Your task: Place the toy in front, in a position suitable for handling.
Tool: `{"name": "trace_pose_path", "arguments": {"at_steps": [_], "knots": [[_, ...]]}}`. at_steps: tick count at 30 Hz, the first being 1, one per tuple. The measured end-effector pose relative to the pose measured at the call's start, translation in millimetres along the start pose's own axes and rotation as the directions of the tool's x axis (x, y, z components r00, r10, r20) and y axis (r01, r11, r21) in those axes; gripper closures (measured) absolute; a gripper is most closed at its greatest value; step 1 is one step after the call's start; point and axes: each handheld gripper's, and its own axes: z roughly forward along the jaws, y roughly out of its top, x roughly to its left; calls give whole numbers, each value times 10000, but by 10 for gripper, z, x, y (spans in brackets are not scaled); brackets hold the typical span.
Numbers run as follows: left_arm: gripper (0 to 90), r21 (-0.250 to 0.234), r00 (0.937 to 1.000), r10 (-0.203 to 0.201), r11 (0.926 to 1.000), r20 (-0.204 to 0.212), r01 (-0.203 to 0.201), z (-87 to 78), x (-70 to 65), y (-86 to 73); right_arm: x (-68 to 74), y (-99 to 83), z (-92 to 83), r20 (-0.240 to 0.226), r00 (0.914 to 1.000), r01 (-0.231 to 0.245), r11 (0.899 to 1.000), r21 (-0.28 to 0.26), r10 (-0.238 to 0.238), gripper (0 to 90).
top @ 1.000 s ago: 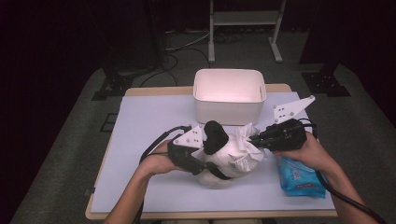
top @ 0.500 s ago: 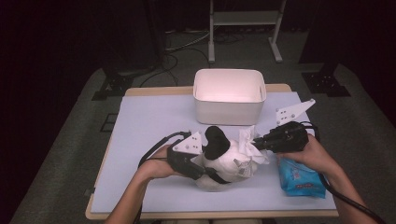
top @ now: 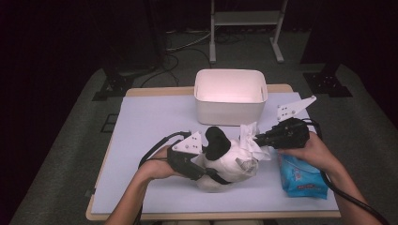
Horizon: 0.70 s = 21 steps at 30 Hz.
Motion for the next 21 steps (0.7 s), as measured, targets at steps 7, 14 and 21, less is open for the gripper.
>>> {"name": "trace_pose_path", "arguments": {"at_steps": [7,14,21], "knots": [[385,78,10000,-18,10000,11,18,54,13,58,167,183,55,-527,9972,528,9986,-71,-531,830],[385,155,10000,-50,9999,59,49,105,34,104,289,347,73,-662,9922,1056,9944,-31,-1056,829],[384,17,9999,-76,10000,111,76,144,39,105,256,231,-8,-577,9953,789,9967,212,-775,829]]}}
